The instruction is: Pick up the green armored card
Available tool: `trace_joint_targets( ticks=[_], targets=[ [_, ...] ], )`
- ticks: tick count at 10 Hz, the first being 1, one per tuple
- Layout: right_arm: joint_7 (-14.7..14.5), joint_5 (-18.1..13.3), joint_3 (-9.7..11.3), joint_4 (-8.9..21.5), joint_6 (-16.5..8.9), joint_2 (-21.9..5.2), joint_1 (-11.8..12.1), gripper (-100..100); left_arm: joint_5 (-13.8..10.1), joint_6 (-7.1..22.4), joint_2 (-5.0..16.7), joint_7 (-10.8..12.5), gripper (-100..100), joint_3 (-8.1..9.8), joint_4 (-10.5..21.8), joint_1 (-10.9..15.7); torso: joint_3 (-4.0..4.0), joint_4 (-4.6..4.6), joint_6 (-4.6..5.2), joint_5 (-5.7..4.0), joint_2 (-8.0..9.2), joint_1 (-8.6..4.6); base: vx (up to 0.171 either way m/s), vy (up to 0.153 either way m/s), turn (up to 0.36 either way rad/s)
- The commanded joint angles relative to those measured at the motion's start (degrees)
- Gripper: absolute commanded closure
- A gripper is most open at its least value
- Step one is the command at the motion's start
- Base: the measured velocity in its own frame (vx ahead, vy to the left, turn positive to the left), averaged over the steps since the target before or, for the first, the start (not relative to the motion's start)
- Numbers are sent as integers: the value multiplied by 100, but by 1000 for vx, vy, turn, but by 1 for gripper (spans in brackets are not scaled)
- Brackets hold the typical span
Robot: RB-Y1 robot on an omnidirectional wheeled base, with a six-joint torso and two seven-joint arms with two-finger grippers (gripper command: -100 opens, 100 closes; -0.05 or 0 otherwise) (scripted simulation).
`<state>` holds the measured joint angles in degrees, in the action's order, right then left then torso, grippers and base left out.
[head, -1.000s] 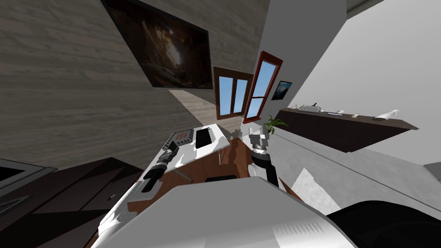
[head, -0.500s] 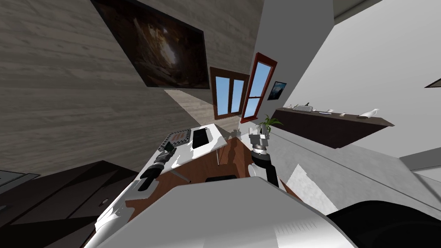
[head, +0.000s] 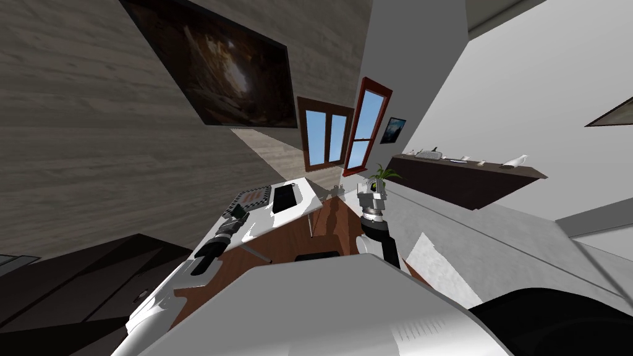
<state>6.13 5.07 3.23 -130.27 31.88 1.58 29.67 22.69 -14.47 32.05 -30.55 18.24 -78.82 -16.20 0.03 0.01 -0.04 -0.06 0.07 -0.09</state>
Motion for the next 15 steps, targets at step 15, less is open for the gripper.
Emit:
trace_joint_targets(
  ticks=[15],
  targets=[
    [0,0,0,0,0,0,0,0,-679,-1126,1071,-29,-100,460,2802,965,2,1,1,-2,3,-8,-18,-51,-55]
  ],
)
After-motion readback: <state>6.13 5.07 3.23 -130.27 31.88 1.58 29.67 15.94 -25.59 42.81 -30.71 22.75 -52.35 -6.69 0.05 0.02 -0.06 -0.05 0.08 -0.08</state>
